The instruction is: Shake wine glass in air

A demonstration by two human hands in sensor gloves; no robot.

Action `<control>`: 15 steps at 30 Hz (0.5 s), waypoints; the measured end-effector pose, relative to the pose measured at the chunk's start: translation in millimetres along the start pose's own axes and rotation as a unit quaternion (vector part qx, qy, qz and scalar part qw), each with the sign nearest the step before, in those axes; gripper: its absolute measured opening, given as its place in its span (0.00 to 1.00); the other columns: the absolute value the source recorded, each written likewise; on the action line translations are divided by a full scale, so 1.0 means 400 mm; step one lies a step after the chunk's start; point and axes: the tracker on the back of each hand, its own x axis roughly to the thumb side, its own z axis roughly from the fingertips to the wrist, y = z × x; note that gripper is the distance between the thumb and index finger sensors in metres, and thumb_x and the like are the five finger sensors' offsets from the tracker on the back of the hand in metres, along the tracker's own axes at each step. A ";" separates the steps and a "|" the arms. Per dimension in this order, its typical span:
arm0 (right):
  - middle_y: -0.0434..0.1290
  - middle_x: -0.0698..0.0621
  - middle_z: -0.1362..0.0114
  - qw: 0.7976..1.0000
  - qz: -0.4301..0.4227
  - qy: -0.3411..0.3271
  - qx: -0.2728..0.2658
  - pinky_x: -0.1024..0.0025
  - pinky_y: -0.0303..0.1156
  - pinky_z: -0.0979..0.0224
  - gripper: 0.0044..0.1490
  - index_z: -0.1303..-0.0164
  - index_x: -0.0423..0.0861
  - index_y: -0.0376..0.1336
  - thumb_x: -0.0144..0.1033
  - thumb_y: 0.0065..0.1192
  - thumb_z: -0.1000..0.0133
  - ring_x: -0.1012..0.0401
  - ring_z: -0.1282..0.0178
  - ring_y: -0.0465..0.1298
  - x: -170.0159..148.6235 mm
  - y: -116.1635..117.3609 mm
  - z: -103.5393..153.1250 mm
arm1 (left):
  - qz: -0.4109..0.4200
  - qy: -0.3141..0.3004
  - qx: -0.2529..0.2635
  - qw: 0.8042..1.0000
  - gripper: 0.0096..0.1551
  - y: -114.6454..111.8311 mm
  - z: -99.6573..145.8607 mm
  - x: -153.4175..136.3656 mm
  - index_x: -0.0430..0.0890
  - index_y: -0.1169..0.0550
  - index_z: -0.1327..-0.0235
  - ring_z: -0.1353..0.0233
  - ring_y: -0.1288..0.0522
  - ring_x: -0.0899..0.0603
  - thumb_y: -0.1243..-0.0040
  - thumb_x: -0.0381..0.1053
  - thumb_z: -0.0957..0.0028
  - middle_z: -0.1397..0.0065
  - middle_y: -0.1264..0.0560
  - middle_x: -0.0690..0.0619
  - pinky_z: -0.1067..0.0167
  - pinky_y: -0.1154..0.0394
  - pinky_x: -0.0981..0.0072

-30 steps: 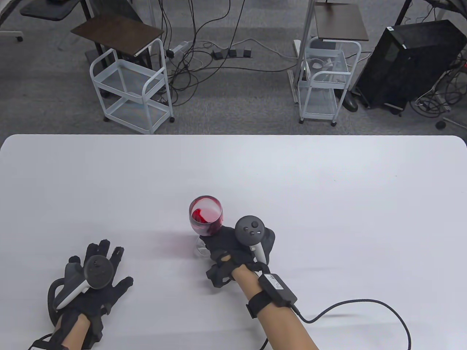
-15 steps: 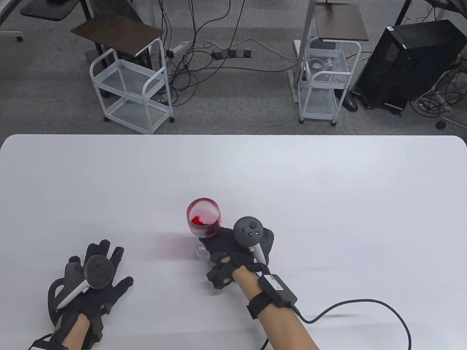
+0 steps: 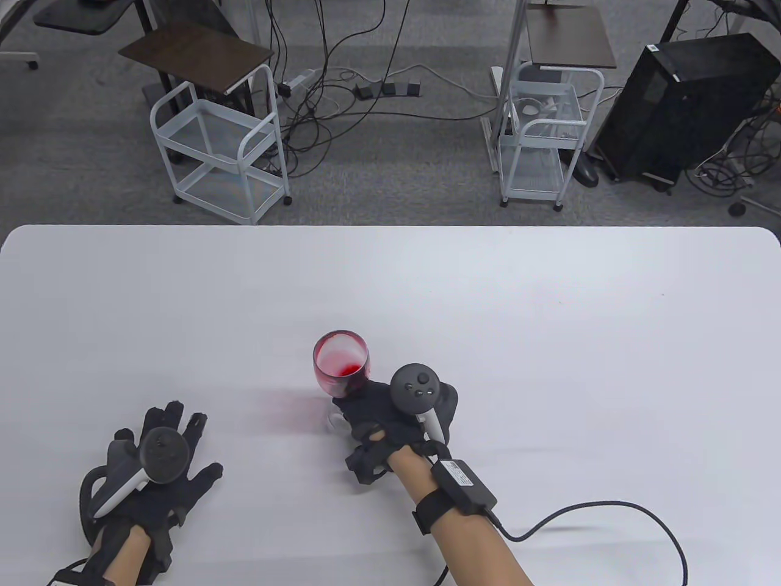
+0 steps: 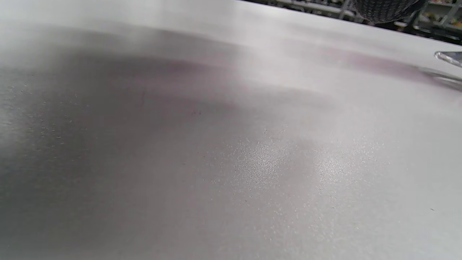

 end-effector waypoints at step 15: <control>0.86 0.45 0.43 1.000 0.011 -0.007 0.003 0.48 0.79 0.44 0.26 0.49 0.46 0.76 0.43 0.78 0.55 0.53 0.60 0.89 0.001 0.007 0.005 | 0.000 0.002 0.000 1.000 0.52 0.004 0.003 0.001 0.66 0.56 0.17 0.11 0.73 0.44 0.50 0.78 0.49 0.13 0.72 0.60 0.26 0.76 0.39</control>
